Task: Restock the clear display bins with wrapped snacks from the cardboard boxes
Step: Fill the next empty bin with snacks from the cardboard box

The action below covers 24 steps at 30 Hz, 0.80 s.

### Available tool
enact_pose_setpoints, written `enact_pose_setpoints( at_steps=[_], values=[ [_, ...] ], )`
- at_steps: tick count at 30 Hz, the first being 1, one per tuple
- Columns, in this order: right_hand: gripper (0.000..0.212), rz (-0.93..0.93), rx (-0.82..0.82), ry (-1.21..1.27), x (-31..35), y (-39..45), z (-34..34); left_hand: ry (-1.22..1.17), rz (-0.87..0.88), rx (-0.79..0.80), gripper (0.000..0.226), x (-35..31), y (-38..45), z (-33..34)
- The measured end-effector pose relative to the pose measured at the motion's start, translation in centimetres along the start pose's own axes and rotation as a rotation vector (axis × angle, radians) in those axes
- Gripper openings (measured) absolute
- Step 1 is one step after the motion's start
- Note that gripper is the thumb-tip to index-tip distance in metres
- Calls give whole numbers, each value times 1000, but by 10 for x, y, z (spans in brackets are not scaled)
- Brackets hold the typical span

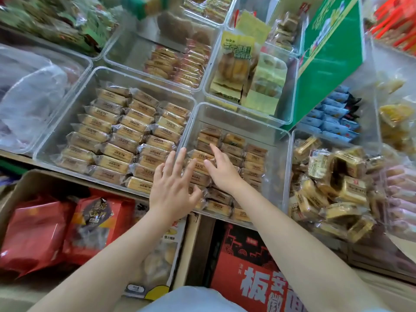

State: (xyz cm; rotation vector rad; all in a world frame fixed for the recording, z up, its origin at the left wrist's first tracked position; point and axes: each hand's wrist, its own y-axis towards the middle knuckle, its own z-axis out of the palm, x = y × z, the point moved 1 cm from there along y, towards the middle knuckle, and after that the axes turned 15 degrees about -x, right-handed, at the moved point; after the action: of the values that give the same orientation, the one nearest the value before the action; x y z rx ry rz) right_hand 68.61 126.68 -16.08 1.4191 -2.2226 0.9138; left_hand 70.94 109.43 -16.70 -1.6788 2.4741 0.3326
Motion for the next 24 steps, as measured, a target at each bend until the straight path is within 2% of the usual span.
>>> enact_pose_setpoints(
  at_steps=[3, 7, 9, 12, 16, 18, 20, 22, 24],
  values=[
    [64, 16, -60, 65, 3, -43, -17, 21, 21, 56, 76, 1, 2, -3],
    [29, -75, -10, 18, -13, -113, -56, 48, -10, 60, 72, -5, -4, -11],
    [24, -101, -17, 56, -25, -160, -86, -13, 16, 24, 66, -28, -24, -19],
    [19, -133, -170, 73, -50, -238, -137, -207, 156, 47, 52, -93, -73, -34],
    [17, -118, -467, 70, -99, -335, -203, -431, 366, 184, 38, -206, -138, -57],
    [16, -40, -610, 122, -134, -375, -233, -490, 495, 185, 37, -264, -166, -70],
    [16, -40, -742, 105, -175, -408, -260, -558, 599, 154, 36, -317, -191, -83],
    [17, 15, -801, 62, -224, -437, -282, -631, 671, 109, 34, -368, -216, -92],
    [16, 91, -791, -14, -273, -459, -299, -692, 706, 88, 37, -411, -239, -97]
  ],
)
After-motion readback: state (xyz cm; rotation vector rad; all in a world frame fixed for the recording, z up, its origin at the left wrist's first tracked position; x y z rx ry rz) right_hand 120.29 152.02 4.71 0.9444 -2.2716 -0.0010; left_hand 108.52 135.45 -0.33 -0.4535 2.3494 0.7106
